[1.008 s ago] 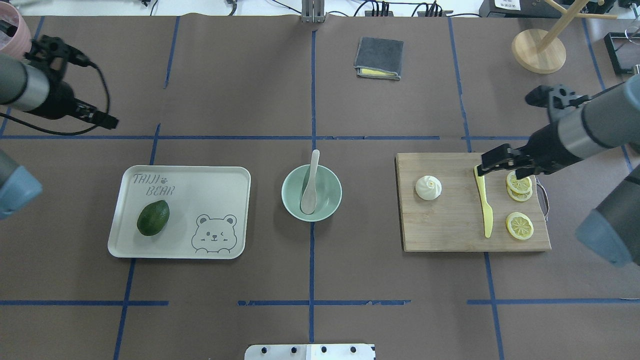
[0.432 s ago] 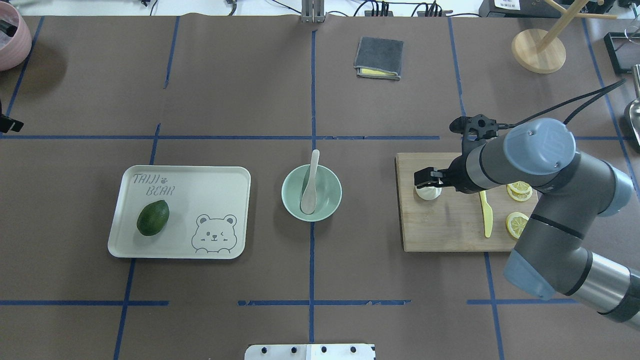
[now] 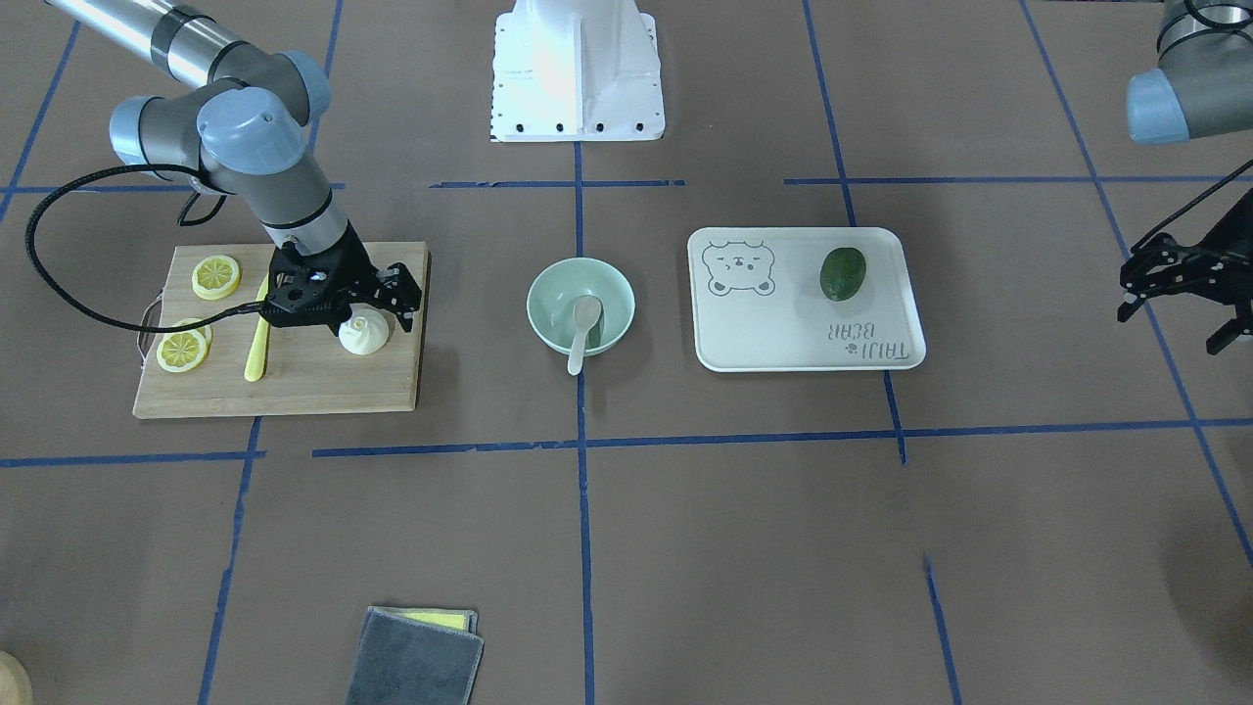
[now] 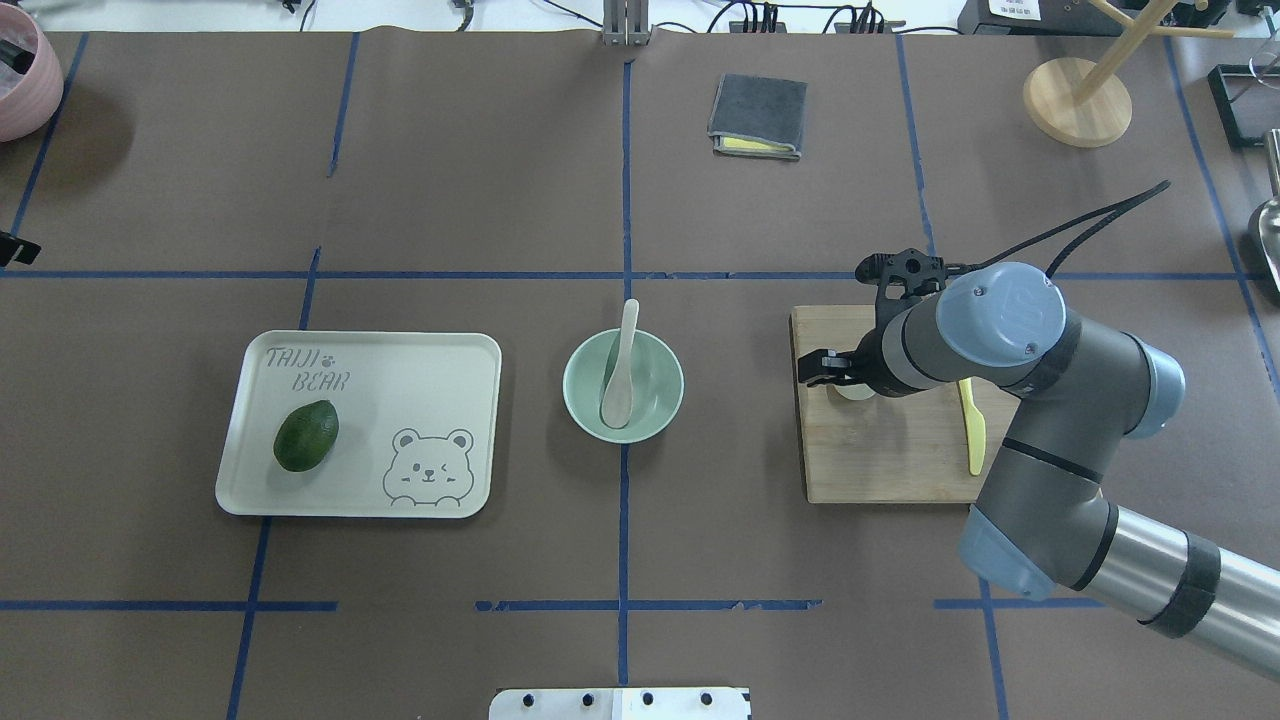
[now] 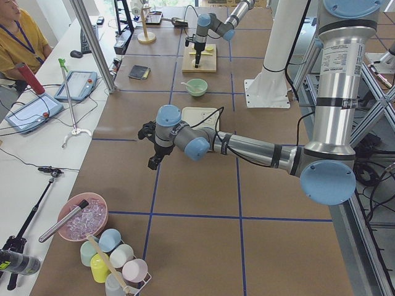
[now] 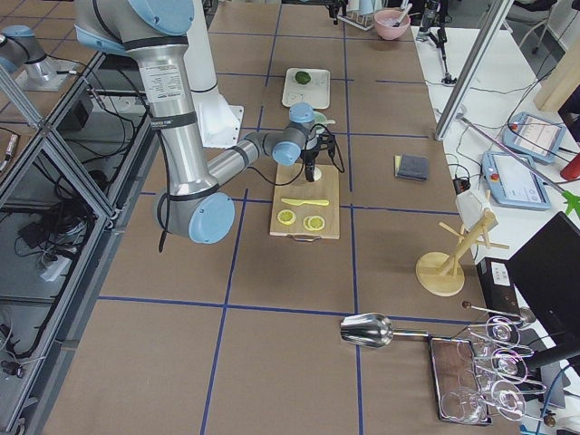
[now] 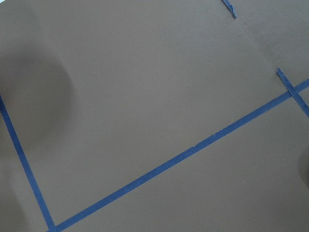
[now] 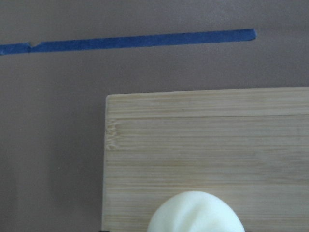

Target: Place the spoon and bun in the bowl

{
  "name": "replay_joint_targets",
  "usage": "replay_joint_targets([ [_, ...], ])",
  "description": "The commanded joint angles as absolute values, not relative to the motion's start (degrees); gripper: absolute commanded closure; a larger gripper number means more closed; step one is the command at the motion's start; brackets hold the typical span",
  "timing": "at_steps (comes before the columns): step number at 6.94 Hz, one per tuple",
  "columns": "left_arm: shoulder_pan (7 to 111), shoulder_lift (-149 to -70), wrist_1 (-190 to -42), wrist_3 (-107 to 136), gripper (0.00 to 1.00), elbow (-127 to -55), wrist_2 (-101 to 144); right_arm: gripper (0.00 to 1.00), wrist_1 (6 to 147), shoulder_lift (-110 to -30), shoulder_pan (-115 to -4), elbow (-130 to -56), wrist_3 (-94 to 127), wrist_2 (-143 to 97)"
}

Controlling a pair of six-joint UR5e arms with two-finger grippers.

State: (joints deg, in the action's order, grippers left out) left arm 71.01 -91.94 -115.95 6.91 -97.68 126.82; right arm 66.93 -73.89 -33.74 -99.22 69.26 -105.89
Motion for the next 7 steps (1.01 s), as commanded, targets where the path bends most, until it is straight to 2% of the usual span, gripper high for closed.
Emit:
replay_joint_targets([
  [1,71.0,-91.9,-116.1,7.3,0.00,-97.6,126.8,0.47,67.1,-74.0,-33.8,-99.1,69.2,-105.7],
  [2,70.8,-91.9,-116.3,7.3,0.01,-96.9,126.8,0.68,67.1,-74.0,-33.8,-99.2,69.2,-105.6],
  [3,70.8,-92.0,-116.5,7.4,0.01,-96.8,126.7,0.79,67.1,-73.8,-33.8,-99.6,69.2,-104.8],
  [7,70.6,-92.1,-116.5,7.4,0.01,-96.5,126.6,0.86,67.1,-73.7,-33.9,-101.5,69.2,-104.7],
])
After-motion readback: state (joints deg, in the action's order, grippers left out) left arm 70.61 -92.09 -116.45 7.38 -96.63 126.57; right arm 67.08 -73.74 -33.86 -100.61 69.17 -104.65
